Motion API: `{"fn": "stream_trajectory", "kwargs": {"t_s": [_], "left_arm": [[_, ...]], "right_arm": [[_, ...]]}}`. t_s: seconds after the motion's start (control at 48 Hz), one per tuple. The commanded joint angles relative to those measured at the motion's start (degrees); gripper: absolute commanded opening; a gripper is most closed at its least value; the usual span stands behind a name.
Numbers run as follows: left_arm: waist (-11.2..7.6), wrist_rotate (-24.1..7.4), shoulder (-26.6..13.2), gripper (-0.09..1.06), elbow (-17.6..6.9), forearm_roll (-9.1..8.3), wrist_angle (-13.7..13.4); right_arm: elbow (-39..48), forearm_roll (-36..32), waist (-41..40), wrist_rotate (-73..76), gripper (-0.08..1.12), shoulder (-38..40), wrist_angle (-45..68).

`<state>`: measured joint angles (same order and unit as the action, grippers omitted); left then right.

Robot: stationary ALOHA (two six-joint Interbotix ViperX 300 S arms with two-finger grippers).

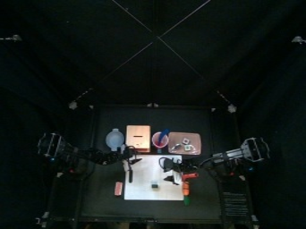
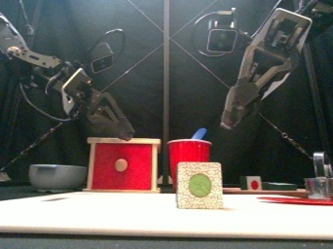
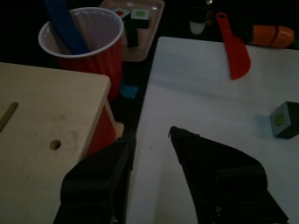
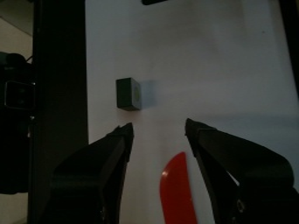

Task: Place sushi on board then cut the sushi with the knife then place the pieces on the plate
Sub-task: Place the 4 sushi pieces on the plate

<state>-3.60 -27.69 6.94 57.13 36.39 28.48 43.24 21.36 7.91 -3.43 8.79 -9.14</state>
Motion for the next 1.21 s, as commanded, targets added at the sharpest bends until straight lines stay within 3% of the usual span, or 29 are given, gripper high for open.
{"fn": "stream_trajectory", "kwargs": {"t_s": [0.021, 0.729, 0.979, 1.208], "left_arm": [[0.0, 0.0, 0.26, 0.77, -1.23, 0.09, 0.18], [0.0, 0.0, 0.26, 0.77, -0.79, 0.09, 0.0], [-0.09, 0.0, 0.26, 0.77, -0.7, 0.09, -0.53], [-0.09, 0.0, 0.26, 0.77, -0.79, 0.0, -0.53]], "right_arm": [[-3.78, 0.18, 1.67, -0.09, 0.86, -2.99, 1.58], [-17.67, -1.85, 4.66, -0.09, 0.82, -22.24, -3.96], [-16.87, -2.29, 2.64, -0.09, 0.54, -20.21, -6.77], [-10.28, -1.93, -2.64, 0.09, 0.52, -10.99, -8.7]]}}
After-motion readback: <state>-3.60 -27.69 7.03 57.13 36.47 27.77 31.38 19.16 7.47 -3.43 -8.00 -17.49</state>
